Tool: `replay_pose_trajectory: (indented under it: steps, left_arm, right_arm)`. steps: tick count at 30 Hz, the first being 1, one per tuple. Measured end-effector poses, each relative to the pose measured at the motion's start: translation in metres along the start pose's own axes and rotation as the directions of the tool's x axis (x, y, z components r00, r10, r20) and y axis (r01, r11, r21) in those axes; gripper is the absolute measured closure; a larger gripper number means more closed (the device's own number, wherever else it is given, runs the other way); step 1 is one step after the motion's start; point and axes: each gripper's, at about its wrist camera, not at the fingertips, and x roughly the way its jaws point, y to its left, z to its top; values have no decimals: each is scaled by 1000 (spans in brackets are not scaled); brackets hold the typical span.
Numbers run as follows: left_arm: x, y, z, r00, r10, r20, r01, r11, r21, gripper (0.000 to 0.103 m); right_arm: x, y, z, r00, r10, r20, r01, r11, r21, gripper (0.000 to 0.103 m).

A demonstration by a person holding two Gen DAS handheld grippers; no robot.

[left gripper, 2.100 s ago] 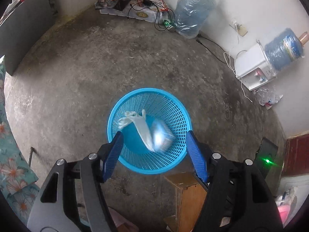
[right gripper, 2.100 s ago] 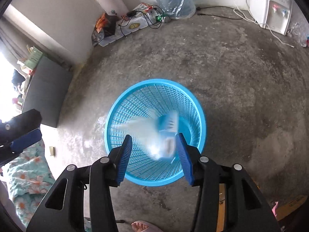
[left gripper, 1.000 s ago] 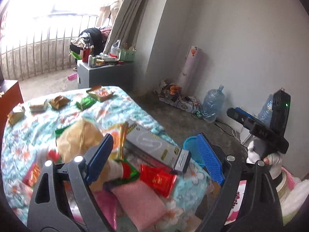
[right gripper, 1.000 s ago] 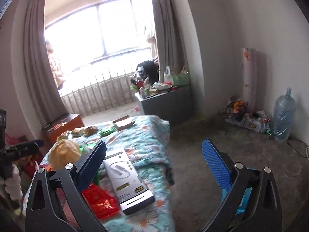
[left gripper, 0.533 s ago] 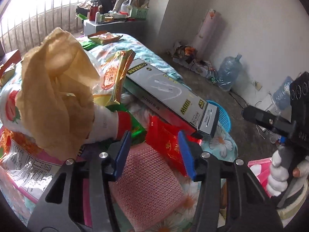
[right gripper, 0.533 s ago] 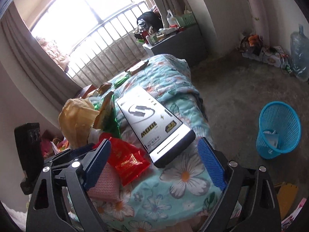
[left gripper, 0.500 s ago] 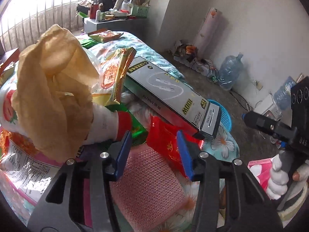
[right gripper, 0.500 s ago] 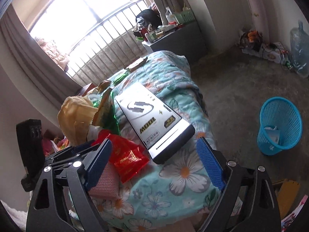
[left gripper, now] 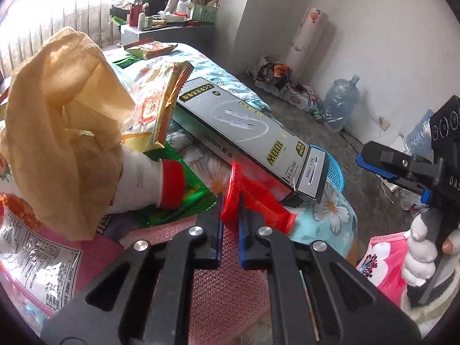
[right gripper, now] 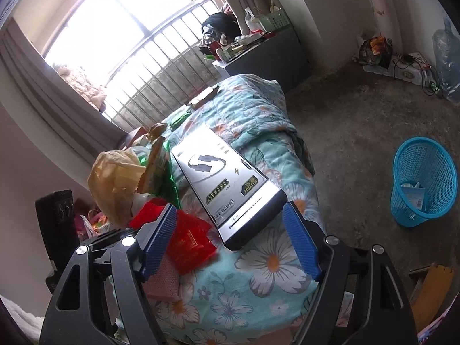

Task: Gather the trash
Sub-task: 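Grasp the tan crumpled paper with the right tool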

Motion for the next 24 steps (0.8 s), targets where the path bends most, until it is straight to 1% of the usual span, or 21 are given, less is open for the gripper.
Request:
replay_pose_trajectory:
  steps: [3, 6, 9, 10, 11, 12, 14, 16, 18, 19, 21, 22, 24]
  left_arm:
    - [-17, 4, -4, 999, -34, 40, 34, 999, -11, 98]
    - [-37, 14, -7, 994, -80, 78, 83, 996, -42, 99]
    - [-59, 27, -13, 986, -116, 117, 126, 988, -85, 99]
    - [-66, 32, -15, 984, -119, 130, 133, 986, -101, 99]
    - [-73, 36, -18, 983, -120, 140, 137, 984, -112, 99]
    - [-78, 41, -22, 981, -120, 149, 139, 982, -125, 99]
    - [-88, 52, -28, 980, -112, 162, 137, 979, -153, 99]
    - [-93, 61, -33, 980, -103, 169, 132, 975, -176, 99]
    - [-99, 69, -41, 981, -93, 173, 127, 972, -196, 99]
    - [-101, 72, -43, 981, -89, 171, 124, 971, -205, 99]
    - [-102, 79, -47, 981, -87, 171, 124, 967, -222, 99]
    - [-103, 83, -48, 981, -88, 172, 126, 965, -229, 99]
    - [-105, 88, -50, 980, -90, 177, 132, 962, -239, 99]
  right_arm:
    - [-3, 18, 14, 998, 57, 13, -56, 998, -39, 28]
    - [4, 49, 33, 987, 157, -20, -158, 982, -105, 28]
    - [25, 93, 53, 964, 241, -110, -259, 947, -190, 28]
    - [32, 106, 57, 957, 257, -137, -281, 936, -212, 25]
    - [42, 122, 62, 946, 275, -173, -311, 921, -236, 19]
    - [50, 135, 65, 936, 287, -203, -333, 907, -256, 17]
    - [70, 163, 71, 926, 287, -246, -356, 882, -309, 11]
    - [95, 187, 73, 910, 289, -296, -386, 852, -354, 11]
    - [120, 199, 74, 899, 278, -338, -394, 849, -352, 10]
    - [137, 204, 74, 890, 265, -370, -397, 849, -348, 10]
    - [164, 207, 71, 883, 220, -415, -377, 859, -347, 10]
    - [174, 207, 68, 875, 203, -439, -373, 861, -346, 11]
    - [188, 207, 61, 867, 168, -470, -358, 865, -351, 17]
